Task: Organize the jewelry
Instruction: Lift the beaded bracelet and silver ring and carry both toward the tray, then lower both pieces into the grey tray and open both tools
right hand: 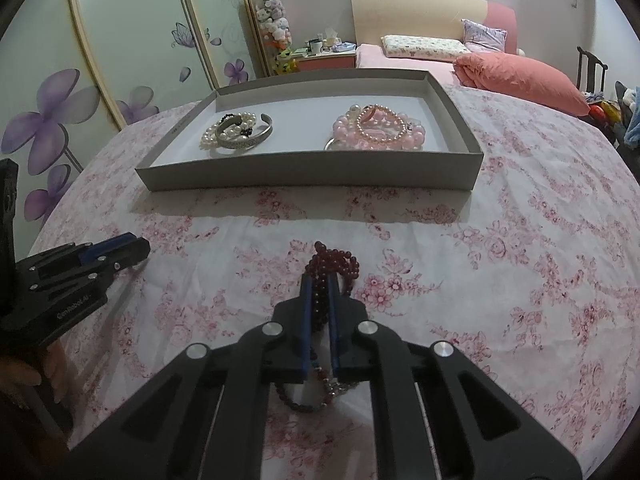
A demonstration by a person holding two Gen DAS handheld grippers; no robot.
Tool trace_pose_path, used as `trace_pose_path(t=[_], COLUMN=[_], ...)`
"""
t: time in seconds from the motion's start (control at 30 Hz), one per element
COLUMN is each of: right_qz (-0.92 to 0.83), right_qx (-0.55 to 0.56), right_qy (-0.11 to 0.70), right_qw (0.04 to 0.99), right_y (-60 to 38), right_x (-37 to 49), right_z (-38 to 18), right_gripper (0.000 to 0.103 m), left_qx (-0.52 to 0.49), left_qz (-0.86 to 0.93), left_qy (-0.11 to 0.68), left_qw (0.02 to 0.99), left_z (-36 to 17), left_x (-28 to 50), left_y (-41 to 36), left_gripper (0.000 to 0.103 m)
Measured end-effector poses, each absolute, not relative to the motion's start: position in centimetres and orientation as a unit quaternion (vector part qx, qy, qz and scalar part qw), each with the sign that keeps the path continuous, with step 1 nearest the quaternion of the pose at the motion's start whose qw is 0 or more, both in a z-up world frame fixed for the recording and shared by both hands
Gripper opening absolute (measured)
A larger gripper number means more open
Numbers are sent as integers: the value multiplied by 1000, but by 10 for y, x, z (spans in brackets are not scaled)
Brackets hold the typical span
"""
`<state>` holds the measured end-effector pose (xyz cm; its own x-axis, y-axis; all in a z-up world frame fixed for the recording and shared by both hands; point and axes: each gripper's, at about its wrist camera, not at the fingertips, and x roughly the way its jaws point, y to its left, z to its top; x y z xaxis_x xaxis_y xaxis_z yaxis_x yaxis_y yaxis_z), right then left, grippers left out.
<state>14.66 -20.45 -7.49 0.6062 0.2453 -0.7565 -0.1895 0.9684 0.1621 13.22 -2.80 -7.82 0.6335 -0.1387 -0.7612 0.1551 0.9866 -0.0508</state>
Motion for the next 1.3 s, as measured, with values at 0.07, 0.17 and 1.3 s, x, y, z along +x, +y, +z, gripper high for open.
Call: trace_pose_path(t=[0.07, 0.17, 1.3], right_qz=[121, 121, 115], right_qx=[34, 37, 56], right_qy=[421, 413, 220], right_qw=[898, 902, 967], right_y=[-205, -206, -217], right_x=[145, 144, 109], right_z=[-72, -66, 34], right_gripper=[7, 5, 5], left_qx=[9, 7, 18], left_qz=[-81, -81, -47], left_qy=[419, 416, 230], left_qw=[904, 906, 972], left_z=[-77, -75, -6], left_x=[131, 130, 93], left_y=[-28, -27, -36], left_gripper=[23, 23, 23])
